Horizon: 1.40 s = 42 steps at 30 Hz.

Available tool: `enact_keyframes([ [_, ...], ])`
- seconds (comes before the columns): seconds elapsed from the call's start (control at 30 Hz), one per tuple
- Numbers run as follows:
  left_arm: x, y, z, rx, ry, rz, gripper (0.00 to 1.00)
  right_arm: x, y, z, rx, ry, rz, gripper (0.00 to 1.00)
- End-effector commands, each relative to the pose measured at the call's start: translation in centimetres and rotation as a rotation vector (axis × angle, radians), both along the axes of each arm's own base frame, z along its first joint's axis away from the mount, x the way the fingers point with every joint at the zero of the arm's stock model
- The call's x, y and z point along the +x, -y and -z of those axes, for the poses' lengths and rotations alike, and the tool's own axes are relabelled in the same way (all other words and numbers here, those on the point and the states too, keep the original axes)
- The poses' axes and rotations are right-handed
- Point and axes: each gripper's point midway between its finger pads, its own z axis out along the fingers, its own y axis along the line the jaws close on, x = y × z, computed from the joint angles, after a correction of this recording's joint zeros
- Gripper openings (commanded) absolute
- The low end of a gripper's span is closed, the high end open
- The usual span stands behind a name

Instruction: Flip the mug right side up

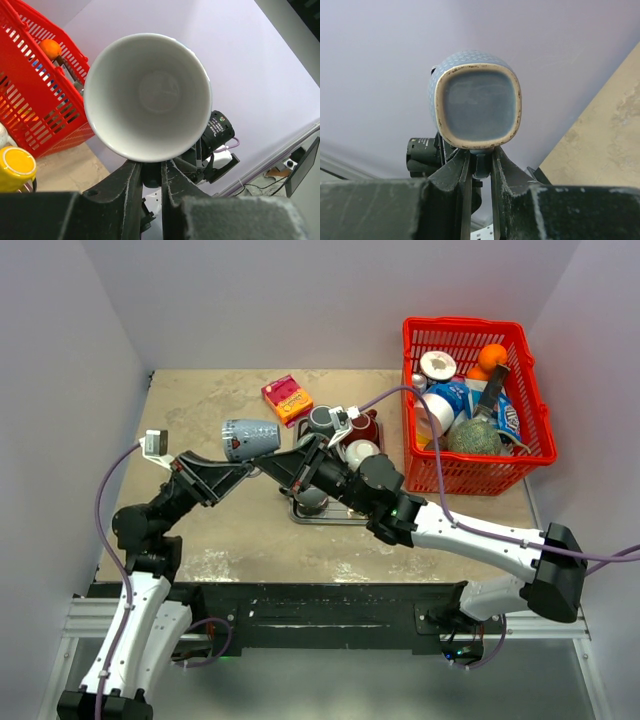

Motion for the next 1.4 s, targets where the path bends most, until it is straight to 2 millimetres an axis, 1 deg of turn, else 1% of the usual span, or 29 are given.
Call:
enact_keyframes([
  [0.0,1.6,-0.5,0.0,0.033,0.033,-0.085,0.0,-0.3,0.3,-1.6,0.035,0.009,0.012,0.1],
  [0.03,1.9,-0.5,0.0,0.044,0.024,-0.094,0.0,0.0,0.5,-1.4,0.028,0.004,0.028,0.22],
  [0.1,2.4,-0.6,0.0,0.073,0.036,-0.119,0.0,0.5,0.8,-0.5,-0.002,-0.015,0.064,0.33],
  [0.13,2.8,-0.6,0.3,0.087,0.017,-0.128,0.0,0.8,0.9,-0.3,-0.011,-0.021,0.076,0.44],
  [0.2,3.5,-0.8,0.2,0.12,0.027,-0.158,0.0,1.2,1.1,0.6,-0.048,-0.045,0.103,0.53],
  [0.23,4.2,-0.9,0.9,0.147,0.007,-0.176,0.0,1.5,1.3,0.8,-0.054,-0.06,0.125,0.63],
  [0.3,5.0,-1.2,0.6,0.17,0.007,-0.213,0.0,2.2,1.5,2.1,-0.1,-0.09,0.16,0.7],
  [0.37,6.5,-1.5,2.0,0.236,-0.032,-0.252,0.0,3.2,2.1,3.3,-0.142,-0.132,0.227,0.77],
  [0.4,7.2,-2.0,1.1,0.255,-0.019,-0.298,0.0,3.6,2.5,4.7,-0.196,-0.166,0.254,0.78],
  [0.47,9.3,-2.7,3.2,0.373,-0.076,-0.358,0.0,4.4,3.9,7.0,-0.272,-0.224,0.337,0.8],
  [0.5,10.4,-3.6,2.2,0.402,-0.072,-0.427,0.0,4.7,4.5,7.7,-0.297,-0.24,0.367,0.8],
  [0.53,11.9,-4.4,5.3,0.524,-0.154,-0.454,0.0,4.8,5.1,8.3,-0.32,-0.251,0.39,0.8],
  [0.57,13.2,-5.8,4.2,0.57,-0.153,-0.546,0.0,5.0,6.1,8.8,-0.347,-0.258,0.427,0.8],
  [0.63,15.5,-7.6,7.5,0.738,-0.226,-0.608,0.0,5.0,7.1,9.7,-0.388,-0.257,0.45,0.8],
  [0.67,16.8,-9.5,7.2,0.787,-0.246,-0.707,0.0,5.0,7.9,9.9,-0.407,-0.255,0.471,0.8],
  [0.73,18.8,-11.6,10.0,0.938,-0.313,-0.767,0.0,5.0,9.0,10.3,-0.45,-0.242,0.495,0.8],
  [0.77,19.8,-13.1,9.7,0.98,-0.323,-0.83,0.0,5.0,9.8,10.8,-0.491,-0.241,0.52,0.8],
  [0.8,20.4,-13.7,10.3,1.025,-0.335,-0.837,0.0,4.8,10.6,10.5,-0.501,-0.234,0.534,0.8],
  [0.83,21.6,-14.3,12.4,1.115,-0.367,-0.819,0.0,4.9,11.2,10.8,-0.526,-0.227,0.548,0.8],
  [0.87,22.5,-15.4,11.8,1.15,-0.378,-0.86,0.0,4.7,12.0,11.3,-0.56,-0.227,0.558,0.81],
  [0.9,22.8,-16.0,12.9,1.201,-0.416,-0.848,0.0,4.7,12.9,11.0,-0.561,-0.22,0.581,0.81],
  [0.93,23.6,-16.4,14.9,1.266,-0.461,-0.82,0.0,4.5,13.4,10.9,-0.567,-0.213,0.587,0.81],
  [0.97,24.4,-17.2,14.4,1.279,-0.472,-0.839,0.0,4.4,14.0,11.5,-0.587,-0.217,0.598,0.81],
  [1.03,24.8,-17.7,16.7,1.345,-0.539,-0.786,0.0,4.3,15.1,11.1,-0.578,-0.213,0.619,0.81],
  [1.1,25.4,-19.0,16.5,1.371,-0.568,-0.835,0.0,4.1,15.7,11.3,-0.592,-0.211,0.619,0.81],
  [1.2,26.0,-20.0,18.8,1.428,-0.624,-0.814,0.0,3.5,16.6,11.6,-0.607,-0.213,0.612,0.81],
  [1.23,26.2,-20.2,20.6,1.458,-0.668,-0.792,0.0,3.3,16.8,11.6,-0.603,-0.219,0.611,0.81],
  [1.27,26.3,-20.8,21.1,1.482,-0.689,-0.807,0.0,3.1,17.0,12.2,-0.621,-0.225,0.606,0.81],
  [1.37,26.2,-21.0,23.6,1.501,-0.733,-0.77,0.0,2.7,17.5,13.0,-0.626,-0.242,0.598,0.81],
])
